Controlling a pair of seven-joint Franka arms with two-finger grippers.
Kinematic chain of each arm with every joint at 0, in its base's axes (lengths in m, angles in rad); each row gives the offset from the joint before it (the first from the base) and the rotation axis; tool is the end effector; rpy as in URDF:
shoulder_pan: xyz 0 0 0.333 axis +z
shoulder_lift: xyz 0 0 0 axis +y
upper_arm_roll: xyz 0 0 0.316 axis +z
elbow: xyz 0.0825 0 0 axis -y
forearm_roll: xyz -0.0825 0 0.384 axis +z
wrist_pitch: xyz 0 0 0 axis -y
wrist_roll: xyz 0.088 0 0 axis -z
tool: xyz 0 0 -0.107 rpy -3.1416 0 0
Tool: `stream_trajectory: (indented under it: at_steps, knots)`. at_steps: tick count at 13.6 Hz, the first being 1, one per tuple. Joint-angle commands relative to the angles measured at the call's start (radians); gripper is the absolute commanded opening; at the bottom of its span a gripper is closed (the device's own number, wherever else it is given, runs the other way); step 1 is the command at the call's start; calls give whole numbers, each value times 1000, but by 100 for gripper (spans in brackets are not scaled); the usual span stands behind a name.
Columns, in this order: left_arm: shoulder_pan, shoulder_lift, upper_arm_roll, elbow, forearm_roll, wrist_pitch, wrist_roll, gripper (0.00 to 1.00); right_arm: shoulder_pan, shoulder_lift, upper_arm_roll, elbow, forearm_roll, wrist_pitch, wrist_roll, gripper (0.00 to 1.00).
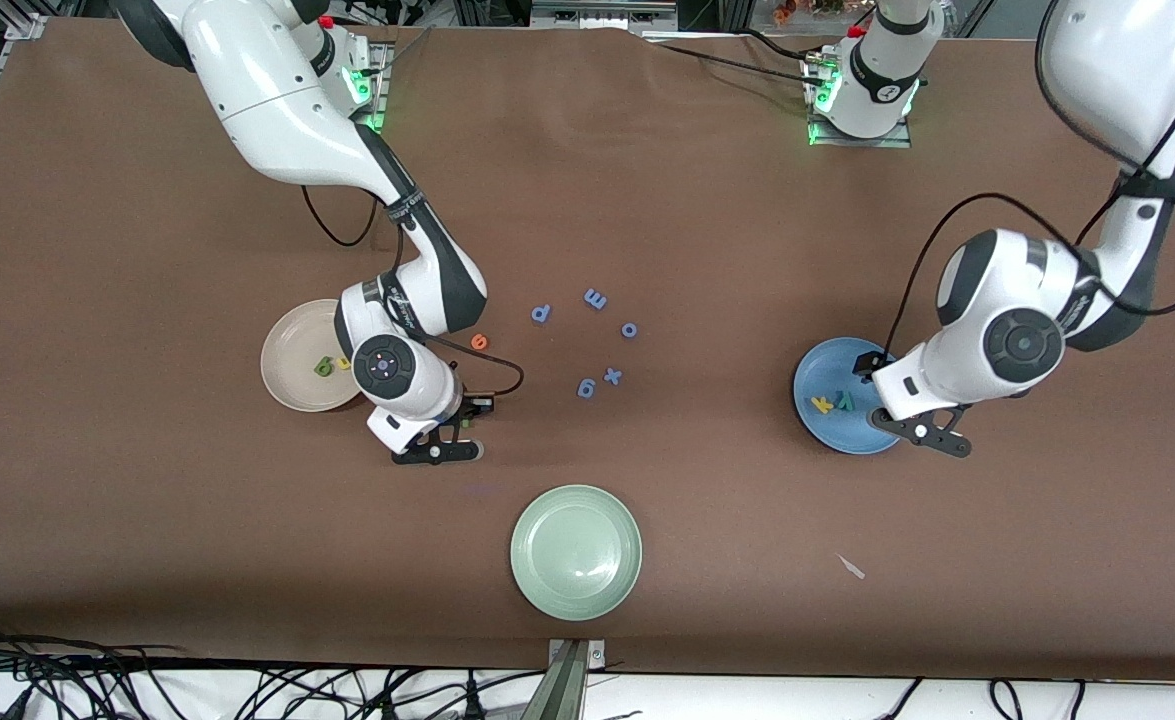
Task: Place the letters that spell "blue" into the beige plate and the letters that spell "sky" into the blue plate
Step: 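Drop the s on the blue plate while the right gripper drops the l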
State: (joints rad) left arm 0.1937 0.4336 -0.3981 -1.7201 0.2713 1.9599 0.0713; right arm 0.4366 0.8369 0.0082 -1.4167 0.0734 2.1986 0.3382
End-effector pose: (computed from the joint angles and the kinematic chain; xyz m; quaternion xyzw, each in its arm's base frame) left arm 0.6346 -0.0904 0.3390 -0.9786 0.1873 0.0736 0.0431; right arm 0.6511 0.3119 0.1935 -0.9987 -0.0296 0.0377 0.0192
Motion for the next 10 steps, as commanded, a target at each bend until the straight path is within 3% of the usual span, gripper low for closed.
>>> stream_trajectory:
  at_steps: [1, 4, 7, 10]
  knots:
    - [1, -127, -36, 84, -23, -171, 4, 100, -47, -59, -2, -1, 17, -109, -66, 0]
    - [9, -135, -31, 334, -155, -463, 7, 100, -82, -116, -14, -34, 17, -206, -134, 0]
    - [-5, -217, 30, 367, -167, -490, 1, 100, -84, -208, -69, -167, 17, -189, -204, 0]
    - [-204, -272, 308, 341, -258, -486, -2, 100, -84, -304, -114, -338, 17, -113, -290, 0]
